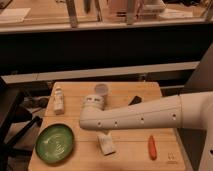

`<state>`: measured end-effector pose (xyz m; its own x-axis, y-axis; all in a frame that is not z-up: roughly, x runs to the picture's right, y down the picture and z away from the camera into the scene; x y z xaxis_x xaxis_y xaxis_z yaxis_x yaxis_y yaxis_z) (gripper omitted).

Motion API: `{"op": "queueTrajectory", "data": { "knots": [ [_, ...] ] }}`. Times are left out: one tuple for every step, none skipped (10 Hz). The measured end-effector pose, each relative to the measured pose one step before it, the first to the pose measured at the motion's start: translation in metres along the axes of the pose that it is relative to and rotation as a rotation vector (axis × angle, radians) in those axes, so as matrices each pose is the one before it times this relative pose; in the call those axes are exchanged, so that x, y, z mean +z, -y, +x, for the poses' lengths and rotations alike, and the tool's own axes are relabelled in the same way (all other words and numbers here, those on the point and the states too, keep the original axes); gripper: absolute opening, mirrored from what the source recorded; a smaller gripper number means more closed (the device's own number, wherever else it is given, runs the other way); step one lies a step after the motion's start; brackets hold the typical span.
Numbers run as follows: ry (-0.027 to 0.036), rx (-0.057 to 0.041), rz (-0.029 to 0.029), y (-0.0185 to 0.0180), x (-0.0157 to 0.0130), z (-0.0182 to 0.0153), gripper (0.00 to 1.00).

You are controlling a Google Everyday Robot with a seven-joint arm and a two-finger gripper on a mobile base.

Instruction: Pick up the ceramic bowl

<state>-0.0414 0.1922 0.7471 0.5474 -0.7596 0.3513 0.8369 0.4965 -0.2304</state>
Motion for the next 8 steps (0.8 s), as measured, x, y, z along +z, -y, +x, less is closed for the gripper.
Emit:
{"op": "queueTrajectory", "data": {
  "knots": [
    [0.01186,-0.02082,0.00753,0.00573,0.00420,-0.00513,0.80],
    [0.00556,-0.01601,-0.00405,-0.00115,0.00336,-0.00088,0.80],
    [0.00608,-0.01519,-0.00006,0.00100,0.00211,-0.00207,0.80],
    [0.01012,-0.02008,0.00199,0.00466,0.00409,-0.00489,0.80],
    [0.00977,-0.02075,0.00073,0.00532,0.00373,-0.00463,0.80],
    [0.01353,-0.02744,-0.00177,0.00515,0.00610,-0.00515,0.80],
    [0.00595,-0.01434,-0.00178,0.00275,0.00318,-0.00265,0.80],
    [0.00844,-0.01959,0.00011,0.00460,0.00276,-0.00365,0.80]
  ]
}}
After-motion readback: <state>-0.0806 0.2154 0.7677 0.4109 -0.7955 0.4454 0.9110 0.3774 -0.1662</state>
